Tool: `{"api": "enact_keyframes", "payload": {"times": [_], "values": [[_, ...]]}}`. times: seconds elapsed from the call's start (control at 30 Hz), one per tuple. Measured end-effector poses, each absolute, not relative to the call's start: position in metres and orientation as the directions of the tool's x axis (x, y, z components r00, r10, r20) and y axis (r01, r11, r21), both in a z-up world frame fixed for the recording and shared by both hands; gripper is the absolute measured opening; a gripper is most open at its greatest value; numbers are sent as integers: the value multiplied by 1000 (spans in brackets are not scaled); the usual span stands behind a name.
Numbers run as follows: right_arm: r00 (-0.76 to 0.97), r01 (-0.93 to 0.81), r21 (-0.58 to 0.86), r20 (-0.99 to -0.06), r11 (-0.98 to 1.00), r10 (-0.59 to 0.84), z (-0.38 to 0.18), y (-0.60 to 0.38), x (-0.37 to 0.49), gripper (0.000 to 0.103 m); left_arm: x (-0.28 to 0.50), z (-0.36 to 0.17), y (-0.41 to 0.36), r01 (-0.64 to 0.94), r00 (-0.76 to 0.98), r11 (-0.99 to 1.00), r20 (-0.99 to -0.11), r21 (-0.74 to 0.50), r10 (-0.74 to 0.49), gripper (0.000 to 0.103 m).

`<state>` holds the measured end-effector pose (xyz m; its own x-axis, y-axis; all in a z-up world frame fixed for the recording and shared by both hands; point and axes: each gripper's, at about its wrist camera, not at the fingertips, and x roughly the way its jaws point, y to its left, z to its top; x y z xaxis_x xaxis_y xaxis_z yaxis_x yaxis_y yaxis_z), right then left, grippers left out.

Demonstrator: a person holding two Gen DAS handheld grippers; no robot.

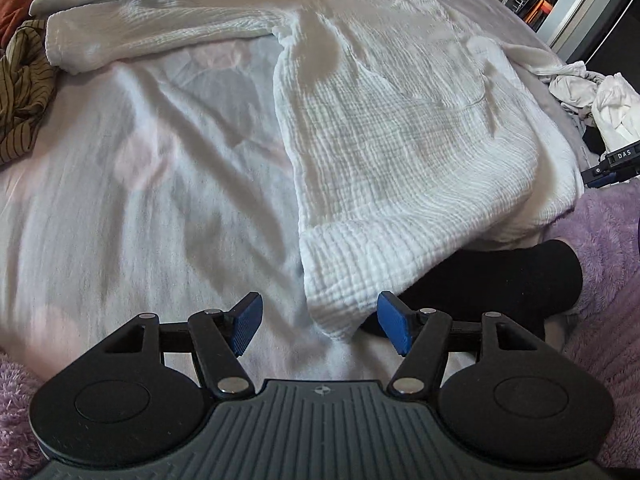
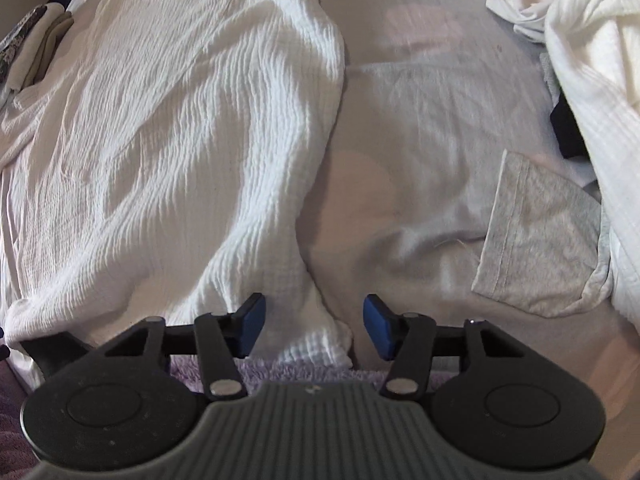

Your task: Fold clothes

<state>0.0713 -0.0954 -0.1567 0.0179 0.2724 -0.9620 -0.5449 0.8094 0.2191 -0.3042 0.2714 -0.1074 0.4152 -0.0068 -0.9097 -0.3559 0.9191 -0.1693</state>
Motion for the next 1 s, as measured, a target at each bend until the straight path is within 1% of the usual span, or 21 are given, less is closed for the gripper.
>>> {"api": "enact_keyframes", "payload": {"times": [0.03,0.1,0.13,0.17,0.2,0.23,0.27,0.3,0.37,0.43,0.5,0.6,0.77,0.9,1.0], "values": [[2,-552,216,-966,806,260,-161,-95,71,50,-303,-109,270,-352,410,921,-912,-166,-8,62],[-29,-566,218,-969,795,245,-166,-92,71,49,-302,-113,266,-343,400,926,-917,-161,-11,62],[-37,-572,217,-970,791,240,-168,-91,70,46,-301,-115,265,-338,395,928,-919,-158,-12,61],[-45,-578,217,-971,787,234,-169,-91,69,37,-300,-117,263,-334,390,930,-921,-155,-14,55],[-53,-584,217,-972,782,230,-171,-90,68,29,-300,-119,262,-331,388,930,-922,-160,-21,44],[-60,-593,220,-971,775,230,-171,-90,67,12,-299,-121,261,-330,387,929,-921,-169,-31,37],[-60,-601,222,-970,768,234,-171,-91,65,8,-298,-121,261,-329,390,928,-920,-173,-34,26],[-51,-604,223,-969,765,243,-169,-92,64,8,-298,-121,260,-328,394,929,-919,-174,-33,18],[-31,-600,235,-962,765,272,-162,-97,62,7,-298,-120,258,-327,402,929,-915,-177,-33,7],[-7,-586,260,-949,768,316,-152,-104,62,7,-299,-111,262,-346,438,918,-899,-196,-27,6],[20,-564,294,-930,772,368,-138,-113,63,7,-301,-97,271,-366,491,898,-871,-245,-38,5],[67,-527,351,-891,774,449,-107,-129,65,7,-302,-72,281,-366,560,885,-828,-287,-37,5],[182,-486,432,-800,760,572,-32,-145,77,6,-299,-21,295,-333,675,876,-737,-349,-37,5],[281,-478,456,-731,751,622,29,-167,82,6,-301,22,302,-309,737,877,-676,-369,-25,5],[326,-482,427,-723,765,609,59,-181,79,6,-303,42,302,-287,742,884,-669,-370,-39,5]]}}
